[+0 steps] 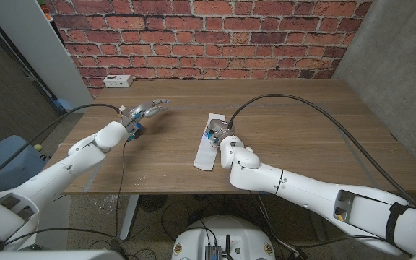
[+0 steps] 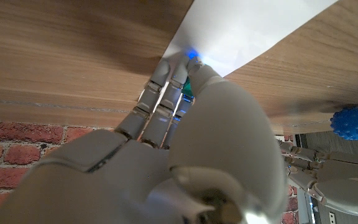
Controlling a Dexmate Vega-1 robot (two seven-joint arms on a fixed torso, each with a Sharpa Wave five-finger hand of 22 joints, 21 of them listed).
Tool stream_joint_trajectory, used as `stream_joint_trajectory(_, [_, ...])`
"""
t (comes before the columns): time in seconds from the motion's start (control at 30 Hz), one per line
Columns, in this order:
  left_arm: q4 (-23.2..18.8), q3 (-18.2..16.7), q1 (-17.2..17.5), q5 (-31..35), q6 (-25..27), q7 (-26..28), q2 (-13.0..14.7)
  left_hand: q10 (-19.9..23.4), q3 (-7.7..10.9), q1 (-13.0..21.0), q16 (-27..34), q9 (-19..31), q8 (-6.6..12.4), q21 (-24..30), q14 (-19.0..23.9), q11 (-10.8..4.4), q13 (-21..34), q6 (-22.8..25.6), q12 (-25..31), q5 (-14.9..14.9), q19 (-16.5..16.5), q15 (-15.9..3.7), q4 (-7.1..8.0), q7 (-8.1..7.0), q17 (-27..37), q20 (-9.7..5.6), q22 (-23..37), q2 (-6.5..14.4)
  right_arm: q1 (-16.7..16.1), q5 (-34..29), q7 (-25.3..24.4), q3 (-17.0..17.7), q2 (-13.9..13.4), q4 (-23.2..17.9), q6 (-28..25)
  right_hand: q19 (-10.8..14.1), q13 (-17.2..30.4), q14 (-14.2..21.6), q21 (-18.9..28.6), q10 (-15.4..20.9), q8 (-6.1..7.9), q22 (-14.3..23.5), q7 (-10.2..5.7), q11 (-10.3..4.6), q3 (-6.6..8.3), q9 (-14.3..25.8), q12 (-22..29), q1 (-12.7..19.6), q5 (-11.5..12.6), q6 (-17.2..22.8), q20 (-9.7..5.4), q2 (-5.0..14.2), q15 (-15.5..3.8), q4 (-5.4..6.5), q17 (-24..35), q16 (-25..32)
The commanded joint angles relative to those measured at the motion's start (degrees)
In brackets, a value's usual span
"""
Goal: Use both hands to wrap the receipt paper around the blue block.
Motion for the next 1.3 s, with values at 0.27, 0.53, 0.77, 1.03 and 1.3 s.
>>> stream_joint_trajectory(0.27, [-0.46, -0.10, 0.24, -0.63, 0.60, -0.19, -0.12, -0.32, -0.77, -1.02, -0.01, 0.23, -0.25, -0.17, -0.39, 0.10, 0.21, -0.12, -0.22, -0.08, 0.32, -1.13, 0.73, -0.10, 0.33, 0.92, 0.27, 0.37, 1.11, 1.45, 1.76, -1.25, -2.71, -3.14, -0.53, -2.04, -0.93, -2.72, 1.57, -7.40, -0.68, -3.36, -4.25, -0.84, -2.72, -1.37, -2.20, -4.52, 0.51, -13.23, 1.28, -1.30, -6.70, 0.99, -0.74, -2.63])
stream_joint_trajectory(0.53, [-2.00, 0.49, 0.11, 2.03, 2.33, 1.47, 0.20, 0.04, -1.34, -0.99, -0.11, 0.16, -0.13, -0.35, -0.24, -0.66, 0.17, 0.28, -0.09, 0.04, 0.20, -1.09, 0.18, -1.07, 0.05, 1.33, 0.21, -0.60, 0.14, 0.90, 0.98, -0.68, -3.93, -5.08, -1.13, -3.42, -1.98, -5.50, 2.05, -17.22, -0.72, -5.60, -5.72, -1.15, -4.71, -1.82, -2.69, -10.50, 1.28, -25.43, 2.35, -3.18, -5.61, 2.59, -1.56, -5.69])
stream_joint_trajectory(0.77, [-3.14, 1.38, -0.80, 4.30, 3.70, 1.47, 0.44, 0.19, -2.16, -0.18, -0.24, 0.00, -0.33, -1.13, 0.30, -1.38, 0.11, 0.15, -0.14, 0.30, -0.70, 0.97, -2.31, -2.71, -0.18, 3.52, 0.06, -2.18, -1.99, 1.21, -1.30, 1.08, -4.85, -6.16, 0.84, -5.94, -2.95, -13.54, 1.23, -22.53, 0.03, -6.19, -4.01, -0.18, -9.44, -1.83, -2.36, -20.45, 2.98, -30.99, 4.45, -7.01, -3.32, 6.23, -2.08, -9.67])
stream_joint_trajectory(1.03, [-3.21, 1.63, -1.23, 4.33, 3.56, 0.67, 0.38, -0.15, -2.72, -0.21, -0.29, -0.01, -0.47, -1.21, 0.28, -1.36, 0.11, -0.31, -0.27, 0.22, -0.55, 0.05, -2.89, -2.33, -0.15, 3.70, 0.07, -2.56, -4.58, -0.03, -5.52, 2.03, -3.04, -4.93, -0.09, -19.03, -3.90, -36.58, -5.32, -41.30, 0.39, -6.20, -0.81, 2.31, -13.90, -1.68, -2.52, -28.26, 7.22, -43.06, 8.24, -7.56, 4.63, 8.21, -2.20, -16.50])
stream_joint_trajectory(1.3, [-3.59, 1.60, -1.21, 4.46, 3.69, 0.55, 0.51, -0.57, -3.09, -0.21, -0.33, 0.01, -0.55, -1.15, 0.15, -0.91, 0.11, -0.71, -0.41, 0.20, -0.12, -0.54, -3.14, -2.07, -0.12, 3.36, 0.11, -2.36, 2.96, 2.97, 6.36, -2.43, -2.78, -4.90, -9.98, -36.03, -3.70, -55.13, -14.51, -48.77, 1.10, -6.30, 0.75, 5.74, -15.28, -1.49, -1.78, -29.82, 8.63, -40.92, 11.37, -6.24, 9.52, 7.87, -3.83, -18.06])
